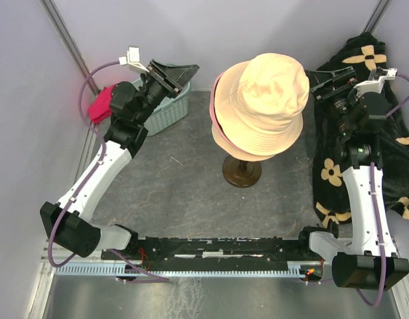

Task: Stack the hats
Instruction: Reset both arms

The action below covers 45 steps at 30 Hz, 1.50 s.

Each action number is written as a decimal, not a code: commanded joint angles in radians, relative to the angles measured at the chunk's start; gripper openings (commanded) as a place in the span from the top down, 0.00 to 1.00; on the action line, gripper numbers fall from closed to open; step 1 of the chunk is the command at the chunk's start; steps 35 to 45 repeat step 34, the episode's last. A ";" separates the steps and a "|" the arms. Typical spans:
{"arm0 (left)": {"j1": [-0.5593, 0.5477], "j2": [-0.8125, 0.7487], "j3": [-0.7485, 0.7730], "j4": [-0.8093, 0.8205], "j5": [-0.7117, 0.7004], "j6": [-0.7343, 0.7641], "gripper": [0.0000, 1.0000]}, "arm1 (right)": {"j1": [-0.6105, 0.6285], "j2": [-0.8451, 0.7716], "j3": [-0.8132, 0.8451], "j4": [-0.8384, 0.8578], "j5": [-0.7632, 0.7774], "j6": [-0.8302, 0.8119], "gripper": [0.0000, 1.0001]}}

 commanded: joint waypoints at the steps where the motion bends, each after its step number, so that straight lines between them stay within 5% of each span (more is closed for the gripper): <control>1: 0.002 -0.029 0.139 -0.190 -0.092 0.204 0.55 | -0.003 -0.010 0.130 -0.115 0.131 -0.160 0.12; 10: 0.005 -0.018 0.189 -0.443 -0.499 0.570 0.52 | -0.007 0.072 0.317 -0.467 0.488 -0.573 0.04; 20: 0.004 -0.091 -0.114 -0.263 -0.780 0.634 0.52 | 0.010 0.004 0.166 -0.523 0.655 -0.644 0.01; 31: 0.005 -0.127 -0.198 -0.249 -0.797 0.623 0.52 | 0.031 0.009 0.159 -0.658 0.828 -0.497 0.01; 45: 0.005 -0.136 -0.208 -0.250 -0.791 0.617 0.52 | 0.034 -0.008 0.144 -0.651 0.817 -0.478 0.01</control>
